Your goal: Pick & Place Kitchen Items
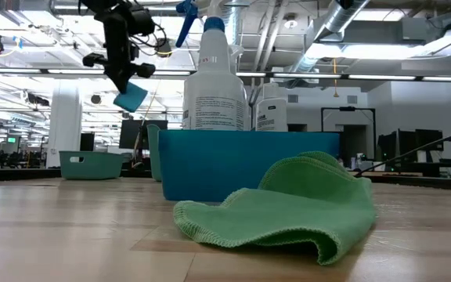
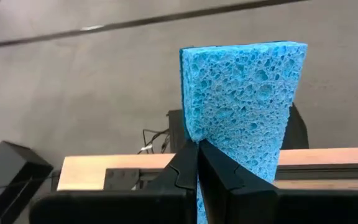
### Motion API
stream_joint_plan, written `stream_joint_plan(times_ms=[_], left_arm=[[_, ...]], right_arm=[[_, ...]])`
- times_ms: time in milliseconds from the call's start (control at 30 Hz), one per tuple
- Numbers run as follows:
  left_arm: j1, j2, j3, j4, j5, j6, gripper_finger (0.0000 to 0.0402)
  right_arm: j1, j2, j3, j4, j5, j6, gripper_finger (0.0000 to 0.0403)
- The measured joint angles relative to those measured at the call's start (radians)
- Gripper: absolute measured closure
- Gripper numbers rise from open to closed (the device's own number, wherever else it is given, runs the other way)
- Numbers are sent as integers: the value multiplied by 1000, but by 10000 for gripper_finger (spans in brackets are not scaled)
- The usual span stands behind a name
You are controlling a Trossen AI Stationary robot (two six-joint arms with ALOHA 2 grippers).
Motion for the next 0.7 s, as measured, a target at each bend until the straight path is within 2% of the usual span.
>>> stream_joint_plan(times_ms=[100,200,333,567,700], left_arm=[[48,-1,0,-38,27,-5,401],[94,-2,0,-112,95,15,401],[60,1,-6,-153,111,9,401],[-2,6,-21,-314,67,-193,401],[-62,4,-72,-406,67,-302,401]], right_arm=[[-16,0,0,0,-11,-2,271],[-16,0,0,-1,-13,-14,271],[-16,8,0,3,-11,-26,271],[-16,34,0,22,-15,-52,271],[-16,54,1,41,-35,-70,271]])
